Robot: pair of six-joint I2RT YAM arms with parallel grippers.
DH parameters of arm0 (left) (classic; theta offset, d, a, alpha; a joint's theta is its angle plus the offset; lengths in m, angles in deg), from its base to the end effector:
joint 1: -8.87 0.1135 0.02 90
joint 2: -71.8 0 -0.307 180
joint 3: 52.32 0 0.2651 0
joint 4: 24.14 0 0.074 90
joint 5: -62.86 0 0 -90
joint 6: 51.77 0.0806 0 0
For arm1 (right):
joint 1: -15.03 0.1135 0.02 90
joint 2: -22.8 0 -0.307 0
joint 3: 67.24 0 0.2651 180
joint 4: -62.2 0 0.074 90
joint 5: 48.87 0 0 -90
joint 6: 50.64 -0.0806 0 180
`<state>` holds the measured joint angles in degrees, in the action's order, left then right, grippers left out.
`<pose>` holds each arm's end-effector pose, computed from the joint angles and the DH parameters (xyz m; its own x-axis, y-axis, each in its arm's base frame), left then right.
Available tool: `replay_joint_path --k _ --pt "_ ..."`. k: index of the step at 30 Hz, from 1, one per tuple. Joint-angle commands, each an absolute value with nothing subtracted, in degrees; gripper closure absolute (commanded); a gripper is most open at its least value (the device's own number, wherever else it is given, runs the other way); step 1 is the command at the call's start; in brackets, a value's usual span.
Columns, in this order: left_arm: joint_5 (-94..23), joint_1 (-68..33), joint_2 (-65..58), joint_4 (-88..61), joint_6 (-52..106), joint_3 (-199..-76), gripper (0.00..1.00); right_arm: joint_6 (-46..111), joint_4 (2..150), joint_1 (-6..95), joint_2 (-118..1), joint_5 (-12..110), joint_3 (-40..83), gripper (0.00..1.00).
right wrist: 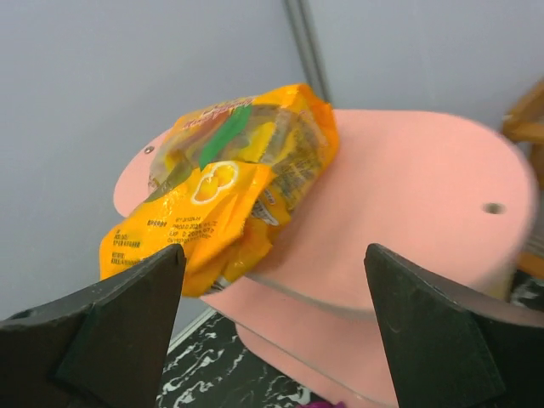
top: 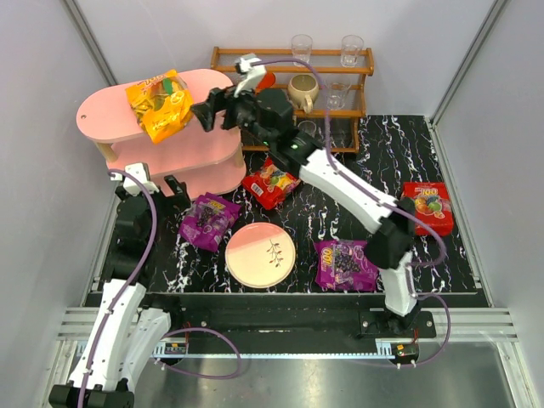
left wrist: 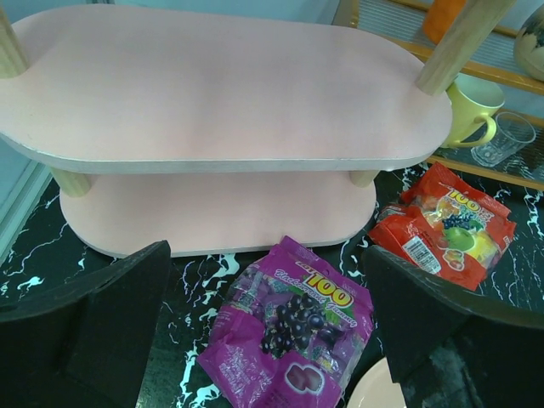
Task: Place and organize the candy bags onto the shelf
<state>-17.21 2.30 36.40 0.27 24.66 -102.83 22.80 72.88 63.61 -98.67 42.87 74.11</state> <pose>0.1775 -0.0065 0.3357 -0.1428 -0.2162 -0.9658 -0.0925 0.9745 -0.2045 0.3833 0.4382 0.4902 -0.1179 0.2970 -0.9476 -0.7676 0.5781 0.2767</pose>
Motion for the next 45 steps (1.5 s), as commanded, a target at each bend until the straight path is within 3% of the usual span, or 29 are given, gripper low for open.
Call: replay_joint_path --k 1,6,12,23,38,40,41,42,44,45 --pt "-14.4 2.36 37.08 1.16 24.34 -104.25 0.01 25.58 61.58 58.73 -78.85 34.38 55.09 0.05" --pt "-12.91 2.36 36.29 1.86 22.59 -104.25 0.01 11.42 55.77 45.19 -66.6 33.93 25.46 0.06" --pt "-12.55 2.36 34.27 2.83 21.79 -104.6 0.01 7.65 55.86 41.05 -64.73 35.32 10.38 0.07" --pt "-17.99 2.36 35.94 4.32 18.89 -103.99 0.01 -9.77 52.87 41.57 -73.96 40.87 1.48 0.09" --pt "-22.4 2.36 36.99 5.55 18.1 -104.69 0.01 -18.04 51.29 41.66 -89.34 46.4 9.29 0.08" --pt "-22.57 2.36 37.08 5.64 17.92 -104.69 0.01 -18.04 51.55 41.66 -92.24 48.24 10.79 0.15" --pt "-22.75 2.36 37.08 5.64 17.92 -104.69 0.01 -17.6 51.63 41.49 -93.9 48.95 11.93 0.24" --pt "-22.92 2.36 37.17 5.73 17.75 -104.69 0.01 -17.08 51.03 41.48 -94.62 51.22 12.37 0.61" --pt "-23.01 2.27 37.25 5.73 17.75 -104.78 0.01 -16.37 49.71 40.79 -94.89 56.74 12.29 0.92" --pt "-23.01 2.36 37.26 5.99 17.92 -104.87 0.01 -16.19 47.96 40.78 -94.02 56.69 11.24 1.0"
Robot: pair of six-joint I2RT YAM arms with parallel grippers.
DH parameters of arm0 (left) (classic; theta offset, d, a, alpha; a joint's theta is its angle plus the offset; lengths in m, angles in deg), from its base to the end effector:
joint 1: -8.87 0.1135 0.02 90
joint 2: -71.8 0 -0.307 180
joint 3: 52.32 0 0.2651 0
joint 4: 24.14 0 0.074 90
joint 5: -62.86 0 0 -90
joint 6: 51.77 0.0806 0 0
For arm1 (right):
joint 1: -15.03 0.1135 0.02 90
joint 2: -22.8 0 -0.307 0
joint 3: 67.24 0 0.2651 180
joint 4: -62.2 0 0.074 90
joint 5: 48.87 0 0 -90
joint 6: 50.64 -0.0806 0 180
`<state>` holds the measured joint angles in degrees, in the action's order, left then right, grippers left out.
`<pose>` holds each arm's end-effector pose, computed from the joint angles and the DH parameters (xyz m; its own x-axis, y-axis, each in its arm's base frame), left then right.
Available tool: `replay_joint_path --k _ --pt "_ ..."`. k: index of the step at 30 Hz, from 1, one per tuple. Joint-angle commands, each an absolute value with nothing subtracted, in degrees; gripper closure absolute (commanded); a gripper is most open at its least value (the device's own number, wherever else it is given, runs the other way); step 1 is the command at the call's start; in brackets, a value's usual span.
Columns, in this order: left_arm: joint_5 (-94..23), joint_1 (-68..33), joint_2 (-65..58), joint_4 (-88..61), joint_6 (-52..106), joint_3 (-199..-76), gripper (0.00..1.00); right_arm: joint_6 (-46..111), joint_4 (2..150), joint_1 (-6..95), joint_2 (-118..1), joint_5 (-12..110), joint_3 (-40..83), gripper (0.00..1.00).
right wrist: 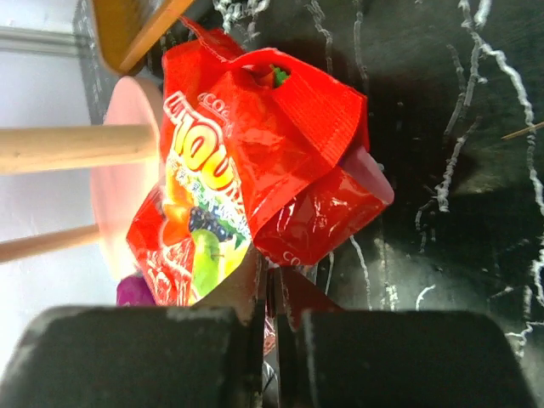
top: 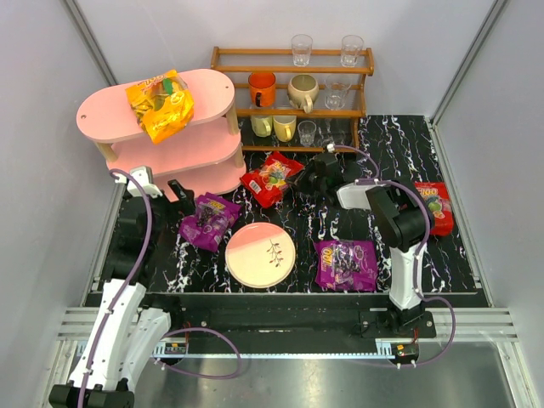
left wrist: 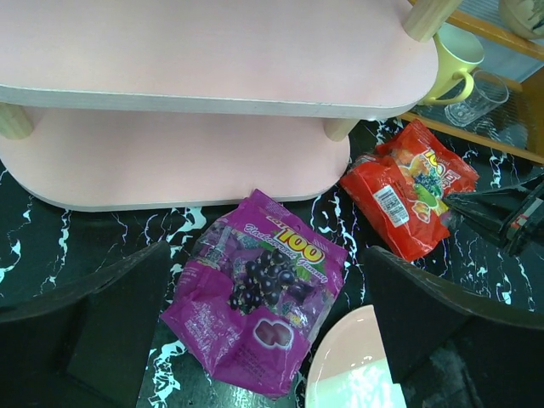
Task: Place and organize the candy bags onto the shelf
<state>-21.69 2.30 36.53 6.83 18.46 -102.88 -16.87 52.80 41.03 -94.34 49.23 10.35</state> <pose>0.1733 -0.0123 0.3190 -0.2605 -0.3089 -0.9147 -0.0691 0.9510 -0.3015 0.4421 0.2283 0.1406 -0.7027 0.5729 -0.4218 0.0732 0.6480 0.7582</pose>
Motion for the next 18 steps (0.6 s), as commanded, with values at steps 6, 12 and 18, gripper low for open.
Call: replay_joint_path --k 6,12,18 --pt "-23.45 2.36 37.87 6.7 18.01 -105.39 0.01 -8.21 57.24 40.78 -75.93 50.28 1.75 1.0" --pt "-24.5 2.36 36.82 6.78 18.45 -105.92 0.01 1.11 85.96 40.78 -59.57 48.95 3.58 1.0" --pt "-25.38 2.36 36.2 7.4 19.07 -105.4 0.01 9.99 112.16 40.78 -51.92 43.25 12.02 1.0"
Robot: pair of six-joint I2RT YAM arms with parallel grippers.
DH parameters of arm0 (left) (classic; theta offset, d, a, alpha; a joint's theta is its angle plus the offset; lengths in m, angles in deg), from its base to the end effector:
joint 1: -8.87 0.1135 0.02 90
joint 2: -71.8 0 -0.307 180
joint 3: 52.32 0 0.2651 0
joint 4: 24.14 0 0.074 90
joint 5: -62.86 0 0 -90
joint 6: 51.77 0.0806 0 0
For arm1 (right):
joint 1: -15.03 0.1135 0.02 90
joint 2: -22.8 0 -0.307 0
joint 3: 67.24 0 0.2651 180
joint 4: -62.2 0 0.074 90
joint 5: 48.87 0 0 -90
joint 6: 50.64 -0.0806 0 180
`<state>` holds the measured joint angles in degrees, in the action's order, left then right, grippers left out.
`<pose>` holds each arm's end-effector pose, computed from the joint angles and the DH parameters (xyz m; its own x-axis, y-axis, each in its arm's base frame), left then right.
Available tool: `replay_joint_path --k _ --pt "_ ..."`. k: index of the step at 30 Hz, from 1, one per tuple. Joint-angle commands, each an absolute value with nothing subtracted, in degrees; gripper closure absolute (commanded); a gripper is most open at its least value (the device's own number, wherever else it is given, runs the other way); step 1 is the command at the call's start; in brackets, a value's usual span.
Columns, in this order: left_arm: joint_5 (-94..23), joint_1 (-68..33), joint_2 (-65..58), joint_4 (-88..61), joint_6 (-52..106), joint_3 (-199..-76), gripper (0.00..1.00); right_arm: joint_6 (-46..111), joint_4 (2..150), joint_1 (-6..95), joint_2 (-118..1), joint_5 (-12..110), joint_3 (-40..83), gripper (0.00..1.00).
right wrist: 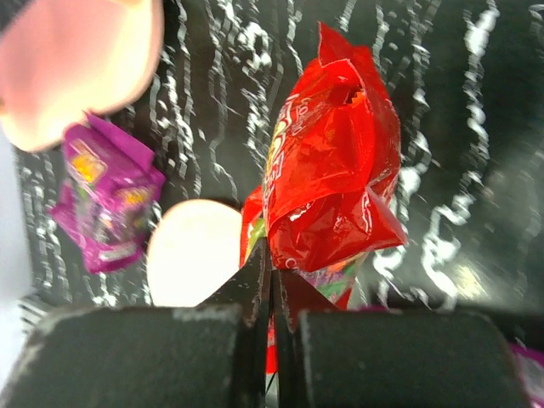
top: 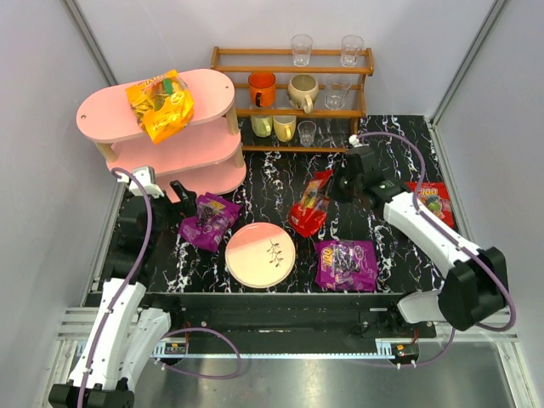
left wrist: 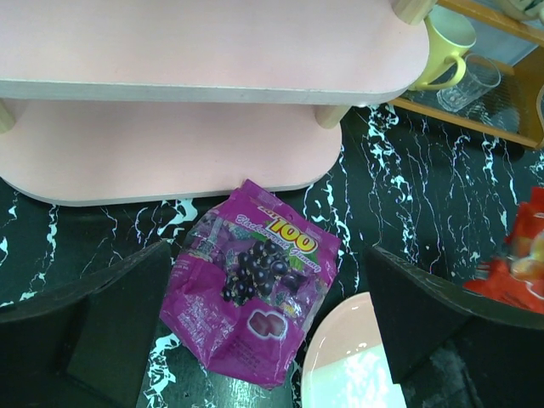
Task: Place and organize the candy bags onto the shelf
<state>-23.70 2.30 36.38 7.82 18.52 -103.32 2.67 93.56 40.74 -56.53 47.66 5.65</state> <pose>0.1728 -0.0150 0.3191 -0.2830 -0.3063 -0.9089 -0.0408 0.9506 -0.3076 0.3099 0.1594 0.2910 -0.7487 0.2983 -0.5920 -0.0806 0.8454 0.5280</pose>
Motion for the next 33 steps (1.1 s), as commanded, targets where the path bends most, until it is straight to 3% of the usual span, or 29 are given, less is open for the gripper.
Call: replay_joint_path --k 1,8,17,33 --pt "-25.65 2.36 36.2 7.31 18.98 -105.22 0.01 11.74 114.71 40.78 -51.3 42.28 14.11 1.0" --pt "-26.61 2.36 36.9 7.66 18.63 -104.78 0.01 18.35 133.8 40.78 -55.33 33.77 22.83 1.0" --pt "-26.26 2.36 38.75 8.89 18.63 -104.43 0.01 20.99 130.22 41.31 -64.21 28.22 25.29 1.0" --pt "-26.26 2.36 40.95 10.74 18.63 -102.67 0.01 20.29 127.57 49.48 -84.69 26.01 42.86 0.97"
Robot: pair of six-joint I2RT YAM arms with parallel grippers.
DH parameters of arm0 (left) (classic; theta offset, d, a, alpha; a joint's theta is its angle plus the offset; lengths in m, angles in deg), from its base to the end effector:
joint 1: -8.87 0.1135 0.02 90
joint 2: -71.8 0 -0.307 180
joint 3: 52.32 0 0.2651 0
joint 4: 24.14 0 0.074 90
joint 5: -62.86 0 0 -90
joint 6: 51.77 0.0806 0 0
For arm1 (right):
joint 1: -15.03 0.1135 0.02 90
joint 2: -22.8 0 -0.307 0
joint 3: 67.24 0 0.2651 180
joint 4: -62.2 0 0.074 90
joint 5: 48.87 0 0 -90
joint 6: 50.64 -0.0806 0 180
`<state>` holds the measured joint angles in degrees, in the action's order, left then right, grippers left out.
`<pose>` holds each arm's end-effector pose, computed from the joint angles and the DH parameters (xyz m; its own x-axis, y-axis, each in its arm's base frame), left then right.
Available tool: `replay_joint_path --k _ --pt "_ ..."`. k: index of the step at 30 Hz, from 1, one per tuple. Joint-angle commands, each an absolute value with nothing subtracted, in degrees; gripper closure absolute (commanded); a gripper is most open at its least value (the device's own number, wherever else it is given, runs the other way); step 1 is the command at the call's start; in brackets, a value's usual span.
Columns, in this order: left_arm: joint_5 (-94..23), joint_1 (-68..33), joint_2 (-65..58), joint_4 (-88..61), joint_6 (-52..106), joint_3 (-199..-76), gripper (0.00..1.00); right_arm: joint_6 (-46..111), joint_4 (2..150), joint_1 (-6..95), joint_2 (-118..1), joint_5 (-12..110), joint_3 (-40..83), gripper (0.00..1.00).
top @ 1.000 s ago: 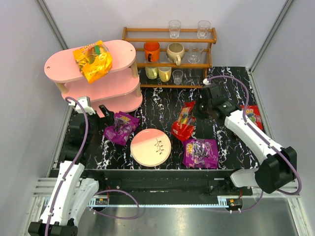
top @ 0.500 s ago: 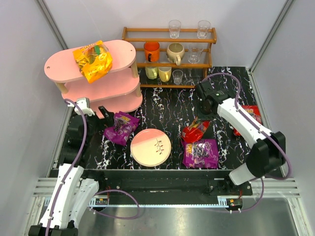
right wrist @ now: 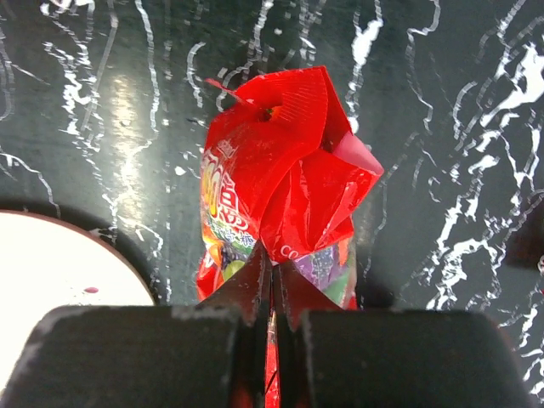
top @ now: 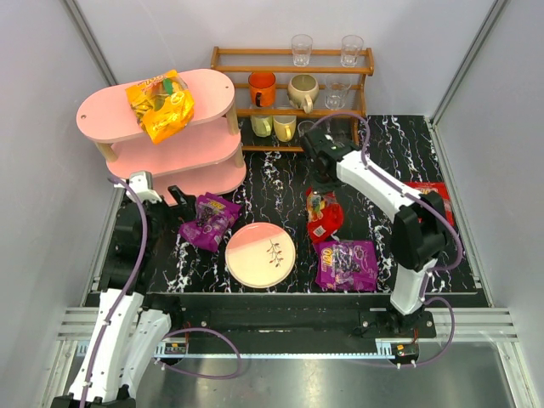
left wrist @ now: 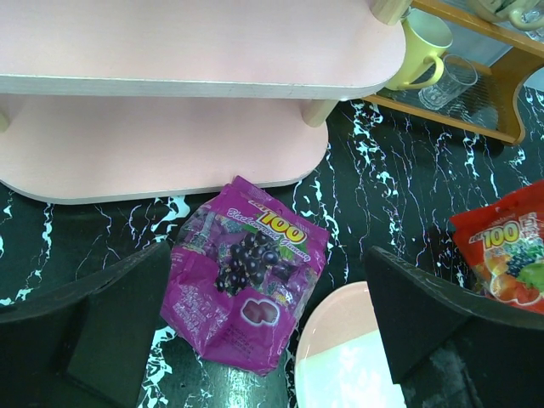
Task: Place and organize the candy bags onto the shelf
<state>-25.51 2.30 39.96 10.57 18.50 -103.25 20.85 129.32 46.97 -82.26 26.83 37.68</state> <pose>0.1578 -0.0159 0.3205 -0.2812 -0.3073 -0.9091 -0.0083 0.9481 -0.3179 0.3701 0.2072 0.2690 -0.8792 -0.1856 -0.4389 -0.1608 0.9826 -0.0933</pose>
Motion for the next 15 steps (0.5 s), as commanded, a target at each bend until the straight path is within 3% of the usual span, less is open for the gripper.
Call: replay_joint_path --k 1,11,15 --pt "-26.18 2.36 41.3 10.91 18.63 -102.58 0.01 20.28 127.57 49.92 -85.91 26.54 43.48 0.97" --pt "-26.09 2.36 41.83 11.27 18.45 -101.79 0.01 17.3 125.29 54.14 -86.72 34.62 43.76 0.94" --pt "-26.7 2.36 41.56 11.0 18.1 -101.53 0.01 14.84 118.73 54.93 -85.32 47.22 39.19 0.79"
